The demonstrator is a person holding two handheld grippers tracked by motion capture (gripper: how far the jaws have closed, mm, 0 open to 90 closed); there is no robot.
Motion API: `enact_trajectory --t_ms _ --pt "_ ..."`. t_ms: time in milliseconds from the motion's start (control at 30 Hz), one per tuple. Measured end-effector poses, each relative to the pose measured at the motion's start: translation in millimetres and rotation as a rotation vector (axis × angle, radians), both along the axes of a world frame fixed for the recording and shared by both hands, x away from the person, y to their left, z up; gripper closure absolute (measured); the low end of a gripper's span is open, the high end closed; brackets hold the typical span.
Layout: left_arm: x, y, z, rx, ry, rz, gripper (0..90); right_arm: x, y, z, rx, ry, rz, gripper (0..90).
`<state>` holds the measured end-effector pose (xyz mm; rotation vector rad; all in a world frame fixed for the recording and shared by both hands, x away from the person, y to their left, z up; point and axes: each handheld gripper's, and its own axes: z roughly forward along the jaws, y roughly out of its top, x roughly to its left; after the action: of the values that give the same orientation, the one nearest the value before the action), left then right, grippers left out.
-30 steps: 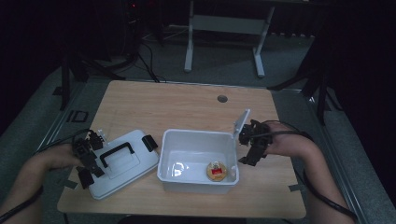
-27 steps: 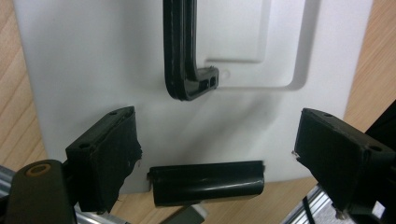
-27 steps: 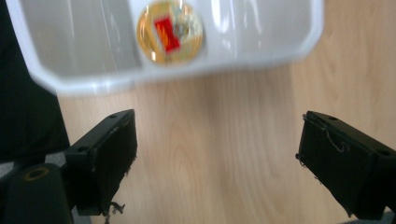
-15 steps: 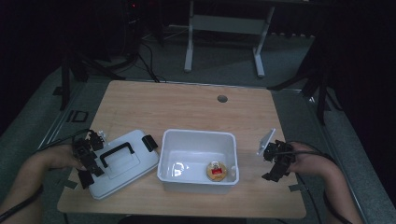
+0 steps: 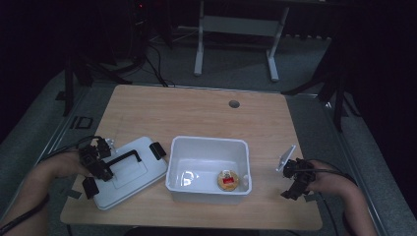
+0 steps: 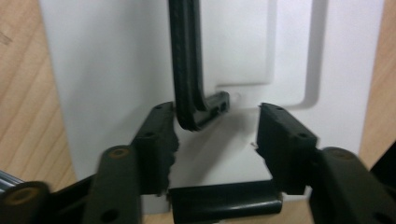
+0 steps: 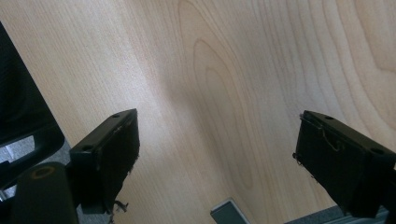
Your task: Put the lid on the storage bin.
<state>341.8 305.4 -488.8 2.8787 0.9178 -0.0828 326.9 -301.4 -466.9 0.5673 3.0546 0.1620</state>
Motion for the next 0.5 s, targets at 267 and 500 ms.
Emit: enact_trajectory --t_ms 267,500 --pt "6.3 -6.6 -2.0 0.054 0.028 0.025 61.6 -2.7 -0.1 -9.3 -0.011 0.022 -0.001 13.4" --pt "7.4 -13.6 -2.6 0.042 0.065 0.022 79.0 -3.0 -0.7 -15.3 -0.012 0.030 -0.004 13.5"
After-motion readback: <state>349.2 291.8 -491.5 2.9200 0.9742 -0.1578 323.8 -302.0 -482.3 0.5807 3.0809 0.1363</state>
